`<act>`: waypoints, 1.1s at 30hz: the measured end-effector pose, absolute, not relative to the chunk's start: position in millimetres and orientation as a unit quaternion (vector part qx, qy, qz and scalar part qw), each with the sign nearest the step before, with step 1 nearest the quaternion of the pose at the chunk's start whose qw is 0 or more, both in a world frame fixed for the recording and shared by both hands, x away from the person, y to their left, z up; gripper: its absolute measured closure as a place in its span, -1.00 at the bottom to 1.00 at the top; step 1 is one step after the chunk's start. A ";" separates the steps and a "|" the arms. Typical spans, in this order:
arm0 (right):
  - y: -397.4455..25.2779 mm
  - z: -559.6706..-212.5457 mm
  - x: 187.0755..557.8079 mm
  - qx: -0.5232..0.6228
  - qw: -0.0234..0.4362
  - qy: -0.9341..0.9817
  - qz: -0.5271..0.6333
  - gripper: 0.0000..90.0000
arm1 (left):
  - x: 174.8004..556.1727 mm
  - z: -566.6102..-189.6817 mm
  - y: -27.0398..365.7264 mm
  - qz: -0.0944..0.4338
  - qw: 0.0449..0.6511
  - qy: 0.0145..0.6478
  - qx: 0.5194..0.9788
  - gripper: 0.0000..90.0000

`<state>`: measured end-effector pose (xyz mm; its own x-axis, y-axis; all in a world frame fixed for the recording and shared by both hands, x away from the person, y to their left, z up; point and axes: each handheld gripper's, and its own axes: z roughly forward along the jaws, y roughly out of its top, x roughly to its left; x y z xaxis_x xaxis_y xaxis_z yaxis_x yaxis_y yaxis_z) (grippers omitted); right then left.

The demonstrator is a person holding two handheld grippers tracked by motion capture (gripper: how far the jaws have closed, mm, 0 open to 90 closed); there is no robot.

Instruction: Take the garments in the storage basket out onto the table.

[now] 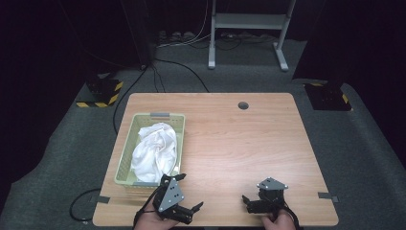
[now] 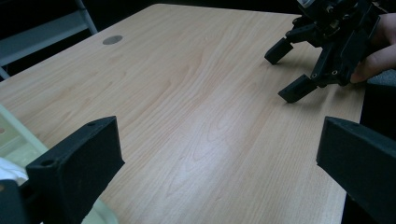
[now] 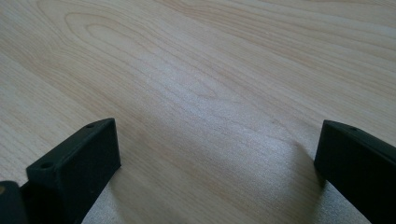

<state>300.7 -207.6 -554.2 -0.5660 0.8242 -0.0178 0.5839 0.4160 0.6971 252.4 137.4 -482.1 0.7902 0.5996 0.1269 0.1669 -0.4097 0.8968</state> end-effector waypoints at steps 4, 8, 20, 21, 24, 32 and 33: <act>-207.7 -554.2 300.7 0.429 0.183 0.821 0.329 -1.00 | 252.4 -479.0 142.7 0.226 0.489 0.239 0.808 -0.98; -207.7 -554.2 300.7 0.428 0.183 0.822 0.329 -1.00 | 252.6 -477.2 146.9 0.229 0.489 0.243 0.806 -0.98; -207.7 -554.2 300.7 0.428 0.183 0.821 0.329 -1.00 | 254.7 -472.9 162.1 0.242 0.481 0.254 0.803 -0.98; -207.7 -554.2 300.7 0.428 0.183 0.821 0.329 -1.00 | 255.0 -472.3 163.7 0.244 0.481 0.255 0.803 -0.98; -207.7 -554.2 300.7 0.428 0.183 0.822 0.329 -1.00 | 255.5 -470.7 168.9 0.249 0.482 0.259 0.799 -0.98; -207.7 -554.2 300.7 0.428 0.183 0.821 0.329 -1.00 | 257.8 -469.8 180.9 0.255 0.482 0.275 0.792 -0.98; -207.7 -554.2 300.7 0.428 0.183 0.821 0.329 -1.00 | 258.2 -469.7 182.3 0.255 0.482 0.277 0.791 -0.98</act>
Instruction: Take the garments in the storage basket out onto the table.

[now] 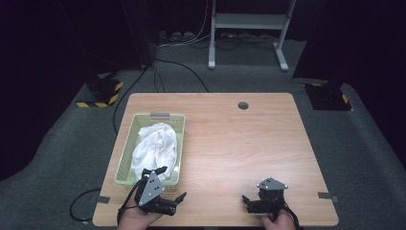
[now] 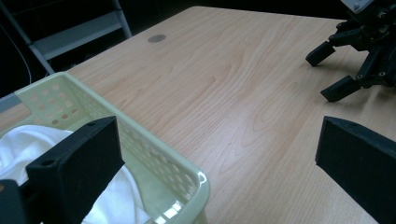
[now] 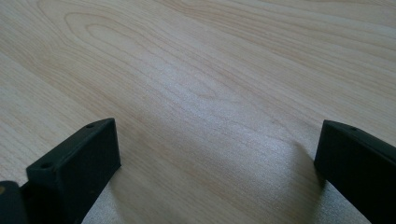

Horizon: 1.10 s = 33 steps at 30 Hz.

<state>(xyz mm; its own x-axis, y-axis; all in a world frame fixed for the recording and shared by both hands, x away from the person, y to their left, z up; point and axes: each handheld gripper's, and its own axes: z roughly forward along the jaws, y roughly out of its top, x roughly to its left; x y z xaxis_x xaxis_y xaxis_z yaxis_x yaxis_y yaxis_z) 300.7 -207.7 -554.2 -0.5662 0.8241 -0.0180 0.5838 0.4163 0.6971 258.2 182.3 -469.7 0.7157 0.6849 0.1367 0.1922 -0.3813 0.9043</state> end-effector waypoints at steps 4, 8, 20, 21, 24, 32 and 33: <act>-207.7 -554.2 300.7 0.428 0.183 0.821 0.329 -1.00 | 259.3 -469.0 189.0 0.261 0.481 0.286 0.786 -0.98; -207.7 -554.2 300.7 0.428 0.183 0.821 0.329 -1.00 | 260.0 -467.3 197.3 0.267 0.482 0.296 0.780 -0.98; -207.7 -554.2 300.7 0.428 0.183 0.821 0.329 -1.00 | 261.0 -463.6 218.8 0.285 0.480 0.321 0.765 -0.98; -207.7 -554.2 300.7 0.428 0.183 0.821 0.329 -1.00 | 261.0 -463.5 219.6 0.285 0.480 0.321 0.765 -0.98; -207.7 -554.2 300.7 0.428 0.183 0.821 0.329 -1.00 | 261.4 -463.6 221.8 0.287 0.478 0.324 0.765 -0.98; -207.7 -554.2 300.7 0.428 0.183 0.822 0.329 -1.00 | 262.6 -466.0 224.9 0.288 0.475 0.328 0.764 -0.98; -207.7 -554.2 300.7 0.428 0.183 0.822 0.329 -1.00 | 262.9 -466.2 225.6 0.289 0.475 0.329 0.764 -0.98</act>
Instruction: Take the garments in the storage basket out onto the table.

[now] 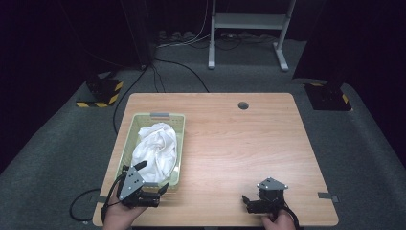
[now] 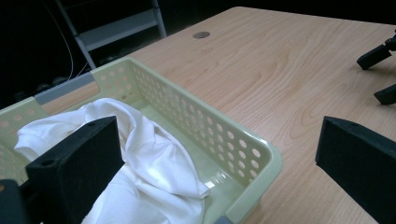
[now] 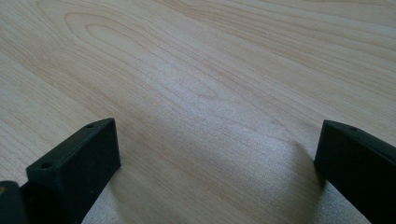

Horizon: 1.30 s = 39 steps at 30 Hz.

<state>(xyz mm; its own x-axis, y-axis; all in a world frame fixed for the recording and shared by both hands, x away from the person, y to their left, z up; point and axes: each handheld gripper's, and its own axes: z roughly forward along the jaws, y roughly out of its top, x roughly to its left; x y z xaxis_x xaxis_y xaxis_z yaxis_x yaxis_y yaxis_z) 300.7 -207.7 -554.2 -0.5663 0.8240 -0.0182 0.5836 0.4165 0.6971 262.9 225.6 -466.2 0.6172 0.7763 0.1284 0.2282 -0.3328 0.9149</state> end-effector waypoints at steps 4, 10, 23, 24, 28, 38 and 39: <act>-207.7 -554.2 300.7 0.428 0.183 0.821 0.329 -1.00 | 263.8 -467.3 228.9 0.292 0.474 0.334 0.760 -0.98; -207.6 -554.2 300.7 0.429 0.182 0.821 0.329 -1.00 | 267.5 -466.9 235.1 0.291 0.469 0.351 0.756 -0.99; -207.7 -554.2 300.8 0.429 0.182 0.821 0.329 -1.00 | 301.0 -452.9 248.0 0.286 0.439 0.393 0.756 -0.98; -207.7 -554.2 300.7 0.429 0.182 0.821 0.329 -1.00 | 304.4 -451.8 248.9 0.283 0.436 0.395 0.757 -0.98; -207.7 -554.2 300.8 0.429 0.182 0.821 0.329 -1.00 | 316.2 -449.0 251.3 0.274 0.429 0.405 0.759 -0.98; -207.6 -554.2 300.7 0.429 0.182 0.821 0.329 -1.00 | 344.2 -455.1 257.6 0.252 0.416 0.436 0.757 -0.97; -207.6 -554.2 300.7 0.429 0.182 0.821 0.329 -1.00 | 346.0 -455.4 257.6 0.252 0.413 0.437 0.758 -0.97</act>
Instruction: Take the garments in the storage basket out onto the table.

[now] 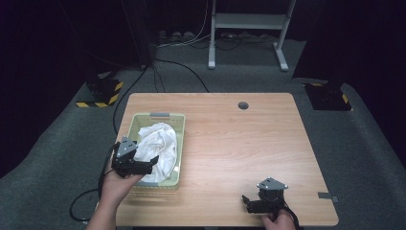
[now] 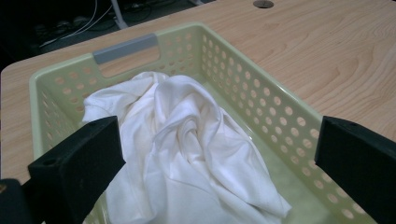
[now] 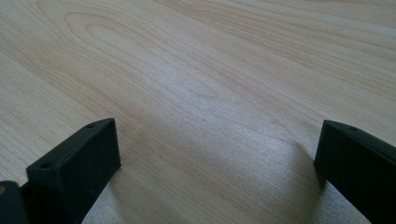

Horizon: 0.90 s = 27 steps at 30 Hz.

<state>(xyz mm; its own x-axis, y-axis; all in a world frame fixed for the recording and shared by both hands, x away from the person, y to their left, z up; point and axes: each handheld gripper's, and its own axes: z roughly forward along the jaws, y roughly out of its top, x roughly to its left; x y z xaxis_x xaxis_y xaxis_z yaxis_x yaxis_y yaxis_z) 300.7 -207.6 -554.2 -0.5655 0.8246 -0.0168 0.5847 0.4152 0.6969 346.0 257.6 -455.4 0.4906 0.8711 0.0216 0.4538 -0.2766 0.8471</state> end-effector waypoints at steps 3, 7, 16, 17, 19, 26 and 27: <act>-207.6 -554.2 300.7 0.429 0.182 0.821 0.329 -1.00 | 352.5 -456.8 258.3 0.242 0.415 0.443 0.757 -0.97; -207.6 -554.2 300.7 0.429 0.182 0.821 0.329 -1.00 | 361.8 -458.2 256.8 0.237 0.406 0.450 0.759 -0.97; -207.7 -554.2 300.7 0.429 0.182 0.821 0.329 -1.00 | 384.8 -460.5 250.7 0.225 0.376 0.450 0.778 -0.97; -207.7 -554.2 300.7 0.429 0.182 0.821 0.329 -1.00 | 387.7 -460.5 250.4 0.224 0.373 0.451 0.779 -0.97; -207.7 -554.2 300.7 0.429 0.182 0.821 0.329 -1.00 | 391.9 -460.7 250.6 0.223 0.370 0.454 0.779 -0.97; -207.7 -554.2 300.8 0.429 0.182 0.821 0.330 -1.00 | 406.6 -463.4 252.5 0.209 0.352 0.466 0.785 -0.97; -207.8 -554.3 300.9 0.428 0.182 0.821 0.330 -1.00 | 408.7 -464.1 252.8 0.208 0.349 0.468 0.785 -0.98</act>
